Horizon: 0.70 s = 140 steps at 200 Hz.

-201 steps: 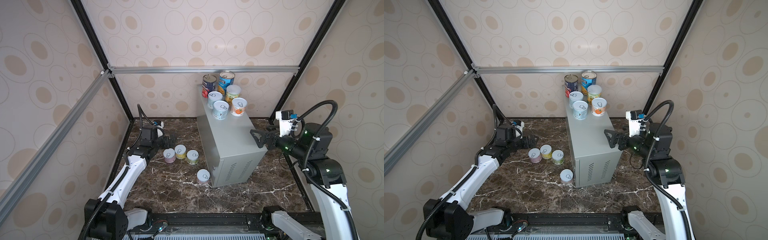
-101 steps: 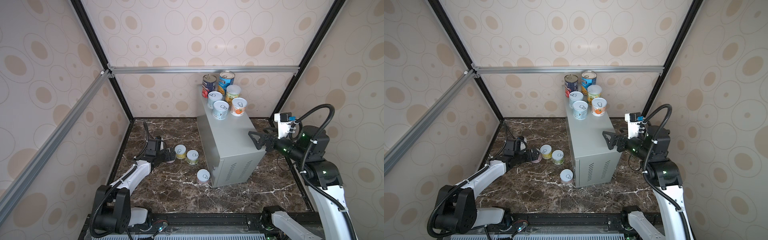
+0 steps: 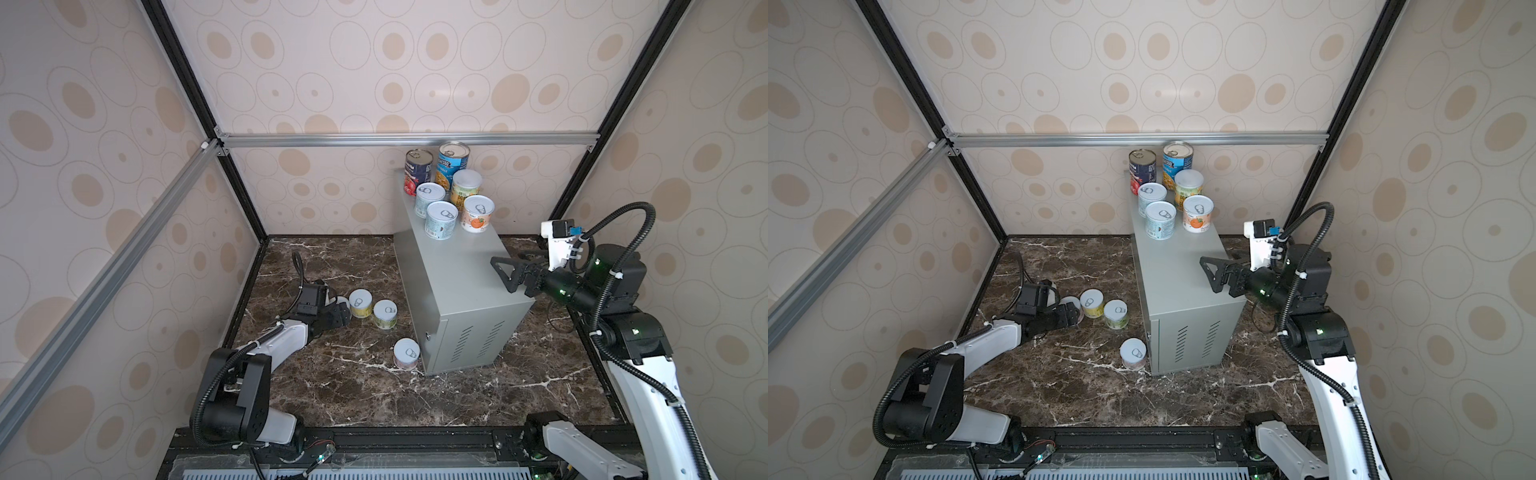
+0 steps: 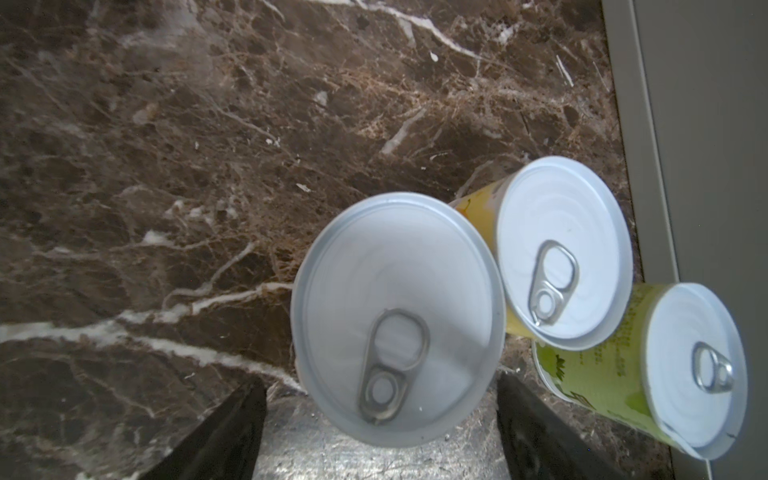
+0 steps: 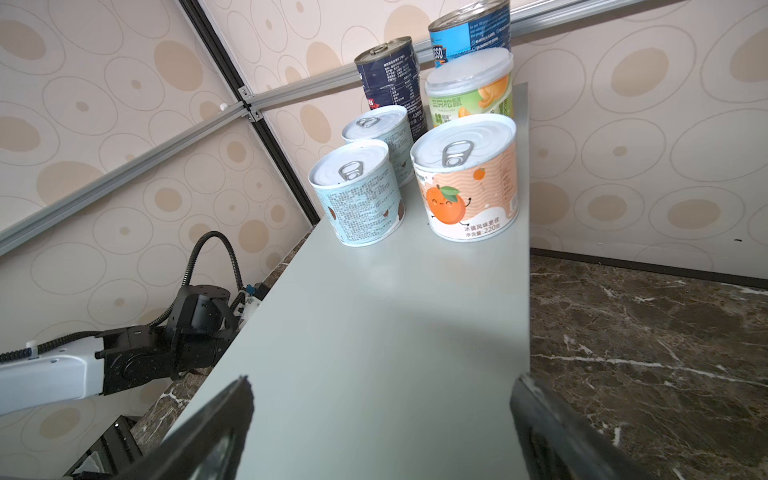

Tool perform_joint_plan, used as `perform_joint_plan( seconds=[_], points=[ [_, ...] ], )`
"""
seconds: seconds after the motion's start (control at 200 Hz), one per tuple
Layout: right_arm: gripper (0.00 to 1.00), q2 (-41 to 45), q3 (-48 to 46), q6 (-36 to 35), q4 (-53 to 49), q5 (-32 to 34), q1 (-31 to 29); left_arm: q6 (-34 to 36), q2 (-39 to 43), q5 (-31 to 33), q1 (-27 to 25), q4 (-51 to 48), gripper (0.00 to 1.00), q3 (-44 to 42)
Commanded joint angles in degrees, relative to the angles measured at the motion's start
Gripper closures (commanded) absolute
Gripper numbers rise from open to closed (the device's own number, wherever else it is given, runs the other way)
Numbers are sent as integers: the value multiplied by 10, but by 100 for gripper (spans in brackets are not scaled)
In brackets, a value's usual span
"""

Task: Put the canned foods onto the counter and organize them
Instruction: 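Close the left gripper around the pink-labelled can on the floor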

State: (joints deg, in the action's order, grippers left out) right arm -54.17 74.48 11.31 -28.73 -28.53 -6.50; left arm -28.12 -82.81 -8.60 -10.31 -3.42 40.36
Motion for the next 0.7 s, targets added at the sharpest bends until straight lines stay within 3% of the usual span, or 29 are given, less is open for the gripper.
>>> perform_joint_plan(
  seconds=[0.0, 0.385, 0.695],
  points=[
    [0, -4, 9, -2, 13, -8, -8, -16, -15, 22, -6, 38, 15, 3],
    [0, -3, 7, -12, 9, -10, -8, -18, -82, 65, -21, 97, 18, 26],
    [0, 3, -6, -11, 16, -13, -9, -14, -110, 118, -37, 83, 18, 56]
  ],
)
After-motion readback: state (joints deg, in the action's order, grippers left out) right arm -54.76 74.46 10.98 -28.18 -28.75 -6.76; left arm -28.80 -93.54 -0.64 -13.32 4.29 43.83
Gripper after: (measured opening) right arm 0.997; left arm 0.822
